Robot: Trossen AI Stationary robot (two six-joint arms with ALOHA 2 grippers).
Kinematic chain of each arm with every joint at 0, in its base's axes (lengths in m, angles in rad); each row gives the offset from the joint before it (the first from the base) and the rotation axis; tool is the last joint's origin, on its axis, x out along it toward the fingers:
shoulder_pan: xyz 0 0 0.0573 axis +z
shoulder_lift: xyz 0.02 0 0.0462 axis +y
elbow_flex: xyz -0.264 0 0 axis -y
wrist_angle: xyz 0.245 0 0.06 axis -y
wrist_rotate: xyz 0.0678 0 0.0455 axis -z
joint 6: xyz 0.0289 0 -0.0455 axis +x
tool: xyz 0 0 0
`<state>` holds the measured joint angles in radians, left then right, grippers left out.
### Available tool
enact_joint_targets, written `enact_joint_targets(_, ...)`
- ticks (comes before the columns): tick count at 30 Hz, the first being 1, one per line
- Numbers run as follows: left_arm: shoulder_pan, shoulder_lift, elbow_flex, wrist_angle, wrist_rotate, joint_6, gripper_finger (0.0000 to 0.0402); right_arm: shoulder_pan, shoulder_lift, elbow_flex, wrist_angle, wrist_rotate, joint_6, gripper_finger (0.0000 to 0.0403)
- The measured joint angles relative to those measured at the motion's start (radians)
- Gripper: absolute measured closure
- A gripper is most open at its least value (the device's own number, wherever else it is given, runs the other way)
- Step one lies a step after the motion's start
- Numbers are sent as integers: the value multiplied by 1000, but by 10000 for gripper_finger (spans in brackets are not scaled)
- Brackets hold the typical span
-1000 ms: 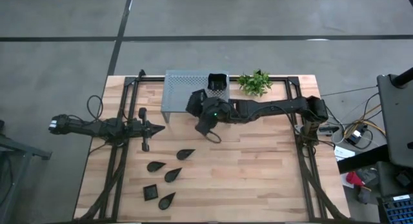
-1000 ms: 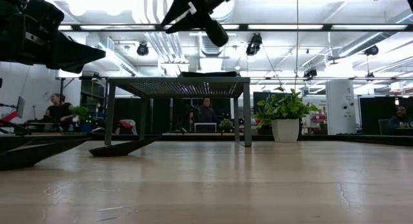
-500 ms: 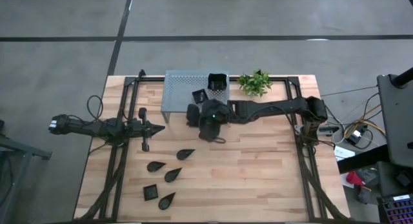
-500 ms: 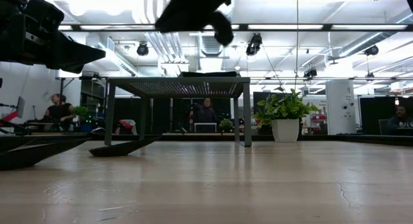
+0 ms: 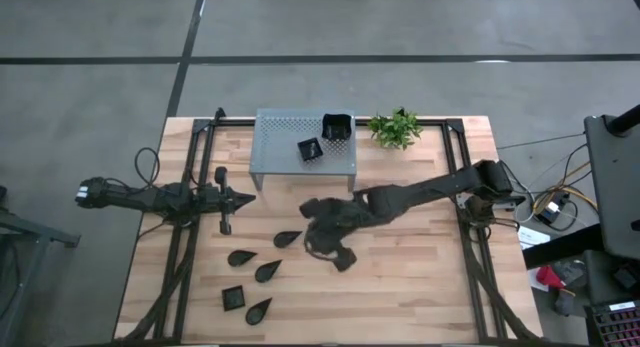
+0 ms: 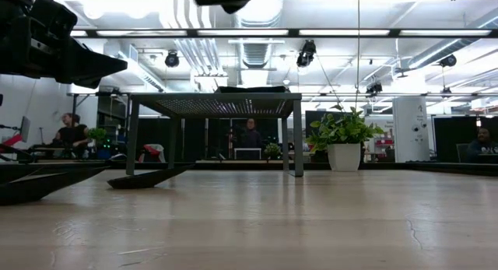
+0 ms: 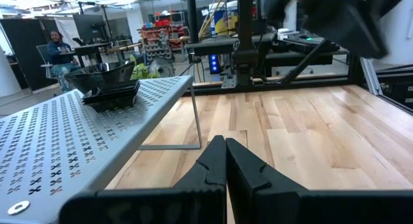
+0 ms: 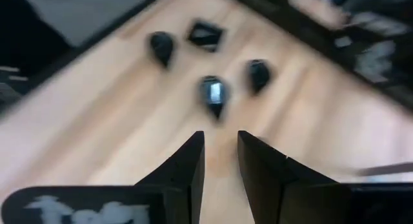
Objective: Pick & Place Mini shaped plates
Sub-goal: Put the black drop-shaped plate on the shelf
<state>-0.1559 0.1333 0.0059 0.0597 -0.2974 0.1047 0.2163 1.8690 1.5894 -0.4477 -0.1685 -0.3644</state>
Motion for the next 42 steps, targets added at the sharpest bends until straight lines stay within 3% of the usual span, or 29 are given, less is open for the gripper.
enact_joint_targets(5, 0, 0, 0, 0, 0, 0, 401, 53, 0, -69, 3, -28, 122, 317)
enact_joint_targets(15, 0, 0, 0, 0, 0, 0, 401, 152, -2, -188, 42, -27, 211, 335)
enact_joint_targets(22, 0, 0, 0, 0, 0, 0, 401, 204, -2, -234, 41, -36, 302, 326)
enact_joint_targets(27, 0, 0, 0, 0, 0, 0, 401, 222, -8, -301, 245, -43, 359, 317)
enact_joint_targets(31, 0, 0, 0, 3, 0, -8, 401, 217, -51, -350, 271, -41, 371, 312)
enact_joint_targets(39, 0, 0, 0, 40, 23, -167, 401, 193, -235, -572, 608, -31, 320, 321)
enact_joint_targets(42, 0, 2, 0, 55, 49, -356, 401, 178, -312, -678, 679, 8, 329, 328)
